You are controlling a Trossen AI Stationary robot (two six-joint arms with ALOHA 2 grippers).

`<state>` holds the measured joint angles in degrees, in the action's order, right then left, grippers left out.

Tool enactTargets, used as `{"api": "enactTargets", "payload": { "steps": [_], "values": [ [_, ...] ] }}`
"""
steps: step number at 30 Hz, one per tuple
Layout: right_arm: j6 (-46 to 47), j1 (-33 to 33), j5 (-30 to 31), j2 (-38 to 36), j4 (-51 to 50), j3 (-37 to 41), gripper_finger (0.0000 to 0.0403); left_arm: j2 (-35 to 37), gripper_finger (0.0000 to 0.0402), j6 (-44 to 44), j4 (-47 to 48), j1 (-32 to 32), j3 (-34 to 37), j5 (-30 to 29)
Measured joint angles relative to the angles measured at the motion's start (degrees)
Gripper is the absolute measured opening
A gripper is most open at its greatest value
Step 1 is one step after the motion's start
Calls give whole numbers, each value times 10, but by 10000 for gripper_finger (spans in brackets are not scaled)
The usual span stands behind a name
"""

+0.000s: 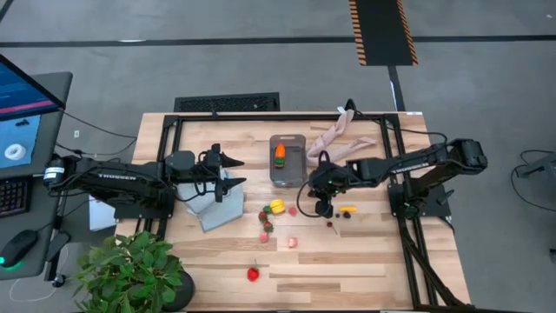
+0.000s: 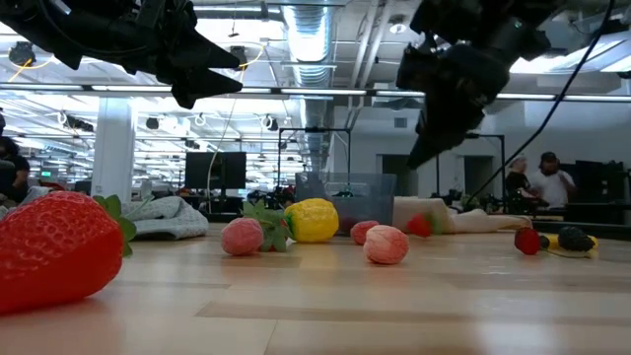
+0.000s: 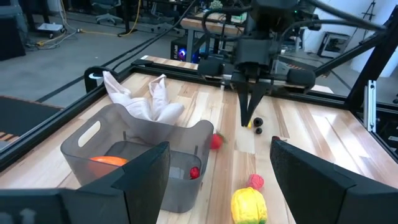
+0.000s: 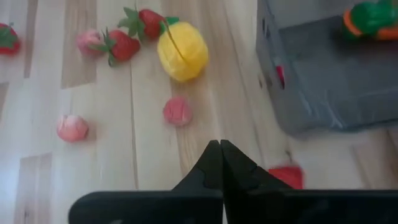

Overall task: Pick and placing Produce into tupperware
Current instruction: Put the red strawberry into the black bin

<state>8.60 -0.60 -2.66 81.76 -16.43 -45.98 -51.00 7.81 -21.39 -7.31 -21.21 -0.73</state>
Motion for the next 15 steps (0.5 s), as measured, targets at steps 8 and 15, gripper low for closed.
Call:
{"api": "enactTargets", "payload": {
  "steps": [8, 15],
  "values": [
    [22, 0, 1, 0, -65, -14, 58, 0, 267, 0, 0, 0, 0, 0],
    [62, 0, 11, 0, -102, -15, 124, 0, 267, 0, 0, 0, 0, 0]
  ]
}}
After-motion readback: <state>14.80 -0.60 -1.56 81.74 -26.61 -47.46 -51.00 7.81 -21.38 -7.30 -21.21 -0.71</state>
